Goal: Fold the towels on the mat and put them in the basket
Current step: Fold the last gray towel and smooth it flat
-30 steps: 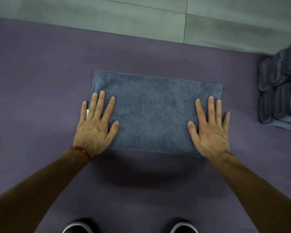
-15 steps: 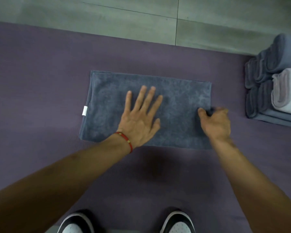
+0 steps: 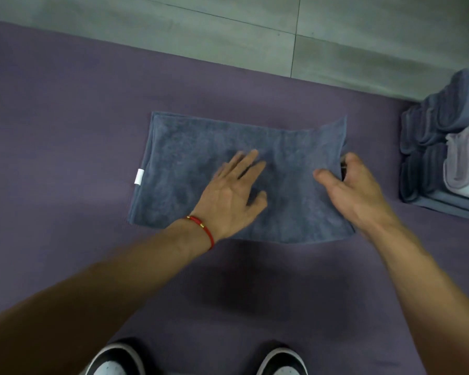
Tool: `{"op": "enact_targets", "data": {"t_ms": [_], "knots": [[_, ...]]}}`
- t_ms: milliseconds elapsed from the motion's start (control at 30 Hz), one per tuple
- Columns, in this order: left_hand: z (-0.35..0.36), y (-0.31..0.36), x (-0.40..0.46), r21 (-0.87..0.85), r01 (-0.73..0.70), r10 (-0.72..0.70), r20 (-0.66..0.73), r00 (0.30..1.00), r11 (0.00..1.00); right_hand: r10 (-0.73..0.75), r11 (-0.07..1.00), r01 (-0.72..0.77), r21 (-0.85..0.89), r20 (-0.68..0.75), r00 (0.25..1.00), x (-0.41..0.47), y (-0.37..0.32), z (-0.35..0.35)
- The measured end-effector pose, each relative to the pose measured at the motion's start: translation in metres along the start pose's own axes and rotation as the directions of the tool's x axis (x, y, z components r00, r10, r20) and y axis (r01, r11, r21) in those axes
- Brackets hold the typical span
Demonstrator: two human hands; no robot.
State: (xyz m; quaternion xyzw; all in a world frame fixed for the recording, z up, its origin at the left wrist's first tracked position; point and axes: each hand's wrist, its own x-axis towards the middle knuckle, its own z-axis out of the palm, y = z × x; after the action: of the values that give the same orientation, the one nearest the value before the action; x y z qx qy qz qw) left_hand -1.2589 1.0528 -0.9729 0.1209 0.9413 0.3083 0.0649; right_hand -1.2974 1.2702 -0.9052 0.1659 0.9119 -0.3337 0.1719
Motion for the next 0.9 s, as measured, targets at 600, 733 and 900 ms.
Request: {"op": "enact_targets", "data": {"t_ms": [600,733,900], "knots": [[-0.085,-0.064,-0.069,-0.449,0.639,-0.730,-0.044,0.682,0.624,-0.567,0.800,0.591,-0.098,0.198,0.800,-0.032,-0.094,0.141],[-0.086,-0.056,-0.078,-0.355,0.423,-0.534,-0.320,0.783,0.834,-0.651,0.711,0.645,-0.281,0.086,0.755,-0.006,-0.088,0.128],[-0.072,-0.087,-0.080,-0.199,0.526,-0.563,-0.297,0.772,0.827,-0.549,0.705,0.598,-0.381,0.240,0.800,0.026,-0.090,0.131]]}}
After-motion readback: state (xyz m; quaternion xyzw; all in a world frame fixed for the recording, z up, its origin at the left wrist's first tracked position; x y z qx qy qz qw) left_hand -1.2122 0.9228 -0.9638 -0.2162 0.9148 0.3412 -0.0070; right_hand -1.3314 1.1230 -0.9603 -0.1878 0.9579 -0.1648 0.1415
